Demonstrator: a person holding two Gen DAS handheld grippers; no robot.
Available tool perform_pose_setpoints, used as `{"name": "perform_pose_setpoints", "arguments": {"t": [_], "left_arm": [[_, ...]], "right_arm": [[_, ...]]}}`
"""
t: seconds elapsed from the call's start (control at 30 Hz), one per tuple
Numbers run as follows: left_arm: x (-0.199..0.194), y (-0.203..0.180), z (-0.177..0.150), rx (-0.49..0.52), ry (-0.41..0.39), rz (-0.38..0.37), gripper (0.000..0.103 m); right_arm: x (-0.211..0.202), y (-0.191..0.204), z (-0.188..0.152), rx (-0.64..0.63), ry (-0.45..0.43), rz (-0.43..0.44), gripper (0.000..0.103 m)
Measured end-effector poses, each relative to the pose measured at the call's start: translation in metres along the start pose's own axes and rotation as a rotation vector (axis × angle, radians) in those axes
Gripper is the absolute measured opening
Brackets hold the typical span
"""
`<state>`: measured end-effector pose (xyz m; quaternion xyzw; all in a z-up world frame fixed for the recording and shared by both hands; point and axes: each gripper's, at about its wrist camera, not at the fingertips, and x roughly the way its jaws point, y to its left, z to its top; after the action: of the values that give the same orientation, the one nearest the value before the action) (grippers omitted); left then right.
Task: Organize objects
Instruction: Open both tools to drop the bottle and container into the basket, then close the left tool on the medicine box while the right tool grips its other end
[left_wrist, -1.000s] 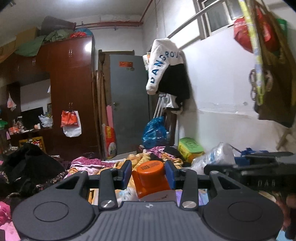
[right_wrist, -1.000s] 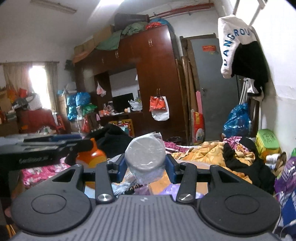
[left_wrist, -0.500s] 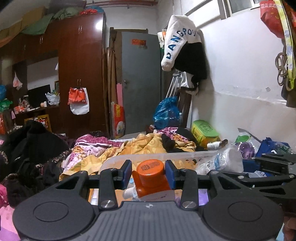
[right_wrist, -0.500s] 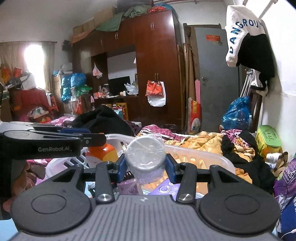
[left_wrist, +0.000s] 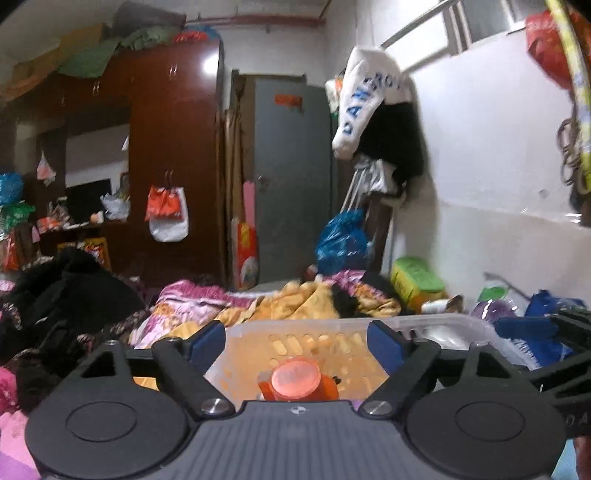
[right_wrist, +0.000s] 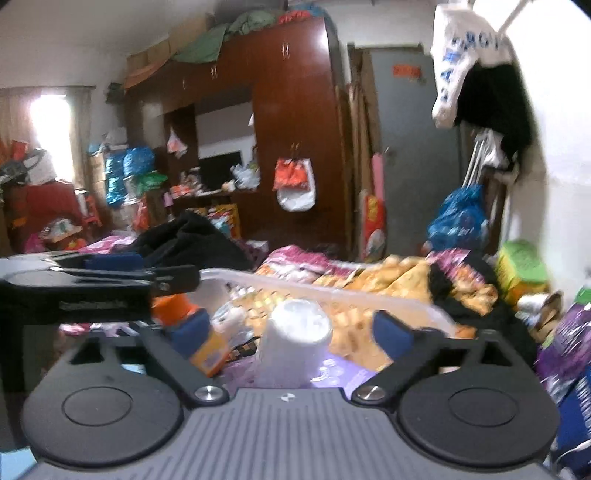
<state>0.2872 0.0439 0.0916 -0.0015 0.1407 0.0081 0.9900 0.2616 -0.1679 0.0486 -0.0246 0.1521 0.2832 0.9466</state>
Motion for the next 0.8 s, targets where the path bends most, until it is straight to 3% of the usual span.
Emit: {"name": "perform_pose_setpoints", "arguments": {"t": [0.2,0.3,0.4,0.5,0.63,0.8], "left_arm": [[-0.076,-0.001,-0.035,0.035,-0.088,-0.069,0.088],[-0.105,-0.002,-0.069,0.038,-0.077,-0.089,0.093],[-0.123,-0.005,-0.106,0.009,-0.039,-0.141,0.093],[-0.119,-0.015,-0.125,0.015,0.013,-0.199,0.093],[-0.091,-0.034,-0.131,0.082,0.133,-0.191,0.093],[-0.072,-0.032,-0.140,0.026,0.221,-0.242,0.088]], "right_arm": [[-0.071,-0.020,-0.026,0.068,-0.112,0.065,0.103],[-0.101,-0.032,-0.060,0.132,-0.107,0.098,0.103],[-0.113,-0.031,-0.098,0.149,-0.044,0.086,0.103],[-0.104,-0.022,-0.119,0.123,0.035,0.134,0.103],[-0.079,-0.015,-0.114,0.135,0.114,0.159,0.102],[-0.071,-0.015,-0.122,0.127,0.164,0.192,0.088]]}}
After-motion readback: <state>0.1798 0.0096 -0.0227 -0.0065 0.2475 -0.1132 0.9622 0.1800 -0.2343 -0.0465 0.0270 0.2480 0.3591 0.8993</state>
